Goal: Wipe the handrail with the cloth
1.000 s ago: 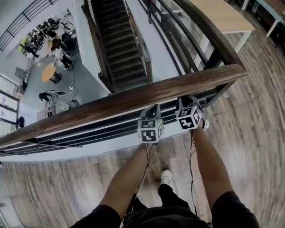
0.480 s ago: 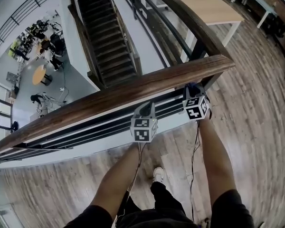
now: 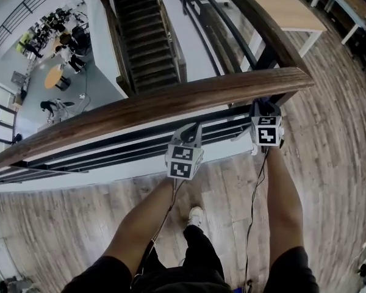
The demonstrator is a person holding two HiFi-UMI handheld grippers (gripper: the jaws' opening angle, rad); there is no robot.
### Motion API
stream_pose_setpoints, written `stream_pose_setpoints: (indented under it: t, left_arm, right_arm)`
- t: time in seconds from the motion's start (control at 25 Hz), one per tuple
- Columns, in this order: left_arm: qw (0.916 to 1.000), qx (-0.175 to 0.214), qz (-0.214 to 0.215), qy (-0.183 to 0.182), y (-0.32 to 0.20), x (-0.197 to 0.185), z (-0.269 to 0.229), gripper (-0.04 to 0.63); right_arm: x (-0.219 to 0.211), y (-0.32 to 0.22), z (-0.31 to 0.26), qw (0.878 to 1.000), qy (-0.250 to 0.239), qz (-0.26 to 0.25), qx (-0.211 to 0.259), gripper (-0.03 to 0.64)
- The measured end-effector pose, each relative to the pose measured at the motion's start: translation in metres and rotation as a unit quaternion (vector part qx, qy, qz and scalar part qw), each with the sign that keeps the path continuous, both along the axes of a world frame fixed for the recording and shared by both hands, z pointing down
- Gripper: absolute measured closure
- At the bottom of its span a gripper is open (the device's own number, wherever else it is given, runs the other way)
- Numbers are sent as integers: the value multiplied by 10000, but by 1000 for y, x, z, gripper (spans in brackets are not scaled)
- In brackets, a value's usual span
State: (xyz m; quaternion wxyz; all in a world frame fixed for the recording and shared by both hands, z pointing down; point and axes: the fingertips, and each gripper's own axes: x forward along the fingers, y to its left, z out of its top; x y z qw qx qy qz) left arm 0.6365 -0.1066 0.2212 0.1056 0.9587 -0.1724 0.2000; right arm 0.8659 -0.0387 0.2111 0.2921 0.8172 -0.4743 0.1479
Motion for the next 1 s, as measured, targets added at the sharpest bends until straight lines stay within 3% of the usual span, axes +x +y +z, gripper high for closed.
stream_pose_setpoints:
  t: [0.08, 0.2, 0.4, 0.56, 0.8, 1.0]
  left_arm:
    - [9995, 277, 114, 127, -10, -18, -2, 592]
    - [9985, 405, 8, 358, -29, -68, 3, 592]
    - [9965, 149, -595, 577, -63, -184, 13, 592]
    - [9929, 98, -1039, 565, -100, -300, 37, 592]
    - [9865, 267, -1468, 681, -160, -472, 106, 592]
    - [9740, 558, -2087, 687, -226, -592, 173, 592]
  right_arm:
    - [-27, -7, -20, 9974, -85, -40, 718, 549]
    - [-104, -20, -21, 9925, -58, -416, 1146, 549]
    - [-258, -48, 2, 9847, -513, -920, 1388, 549]
    - [-377, -76, 25, 9793, -795, -1096, 1508, 549]
    - [-542, -143, 97, 9705, -948, -1413, 1709, 549]
    - [-655, -219, 162, 9477, -1080, -2151, 2098, 549]
